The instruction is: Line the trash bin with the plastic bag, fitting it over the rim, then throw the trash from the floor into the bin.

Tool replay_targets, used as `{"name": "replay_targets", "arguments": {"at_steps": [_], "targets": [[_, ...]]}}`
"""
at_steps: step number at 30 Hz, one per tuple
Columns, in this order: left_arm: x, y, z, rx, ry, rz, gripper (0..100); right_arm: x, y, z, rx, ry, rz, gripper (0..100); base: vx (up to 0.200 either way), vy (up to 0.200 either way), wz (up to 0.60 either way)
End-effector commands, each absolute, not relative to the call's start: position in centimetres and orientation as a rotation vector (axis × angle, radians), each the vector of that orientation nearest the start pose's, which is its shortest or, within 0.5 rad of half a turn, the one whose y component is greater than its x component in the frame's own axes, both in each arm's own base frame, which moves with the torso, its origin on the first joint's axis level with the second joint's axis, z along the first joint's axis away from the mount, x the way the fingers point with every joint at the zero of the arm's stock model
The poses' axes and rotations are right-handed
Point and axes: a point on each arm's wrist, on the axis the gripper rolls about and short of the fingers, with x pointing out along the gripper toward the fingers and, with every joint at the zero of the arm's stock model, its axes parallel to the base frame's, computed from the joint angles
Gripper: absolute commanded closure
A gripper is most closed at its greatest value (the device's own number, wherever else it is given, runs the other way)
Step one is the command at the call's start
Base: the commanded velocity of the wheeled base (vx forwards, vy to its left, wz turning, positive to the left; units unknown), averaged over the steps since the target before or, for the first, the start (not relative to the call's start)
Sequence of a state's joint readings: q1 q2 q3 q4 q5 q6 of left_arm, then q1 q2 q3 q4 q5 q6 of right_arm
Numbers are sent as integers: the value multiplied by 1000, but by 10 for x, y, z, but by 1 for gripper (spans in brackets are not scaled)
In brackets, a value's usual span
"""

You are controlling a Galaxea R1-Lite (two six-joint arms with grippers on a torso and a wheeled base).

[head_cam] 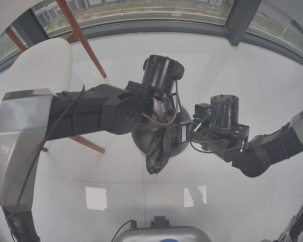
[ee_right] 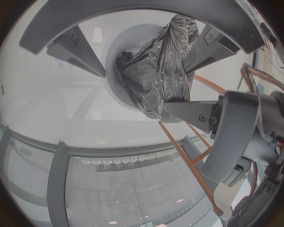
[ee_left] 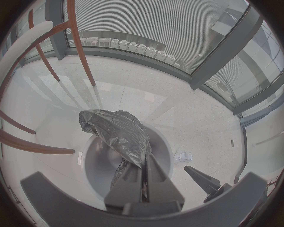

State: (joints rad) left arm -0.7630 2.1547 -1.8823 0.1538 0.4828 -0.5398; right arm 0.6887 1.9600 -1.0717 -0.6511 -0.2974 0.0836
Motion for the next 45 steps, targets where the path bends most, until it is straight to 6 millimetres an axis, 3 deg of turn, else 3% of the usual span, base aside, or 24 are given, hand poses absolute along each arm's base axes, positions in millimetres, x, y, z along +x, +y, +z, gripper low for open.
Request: {"name": "replay_targets", "arguments": {"at_steps": [1,10,21,36,37,45], "targets": [[328,-300,236,-285,407,-174,100,298,232,171,-25,216,370,0,0,0,0],[327,-302,236,-296,409,-178,100,306,224,167,-63,215,350,0,0,0,0],[318,-311,235,-310,416,-200,100,311,235,162,-95,208,401,0,0,0,0],[318,-311,235,-308,419,-199,100,327,225,162,-110,174,366,0,0,0,0],[318,-311,235,-308,419,-199,100,326,226,163,-110,173,373,100,0,0,0],[318,-310,235,-310,419,-198,100,320,232,166,-98,152,404,100,0,0,0]]}}
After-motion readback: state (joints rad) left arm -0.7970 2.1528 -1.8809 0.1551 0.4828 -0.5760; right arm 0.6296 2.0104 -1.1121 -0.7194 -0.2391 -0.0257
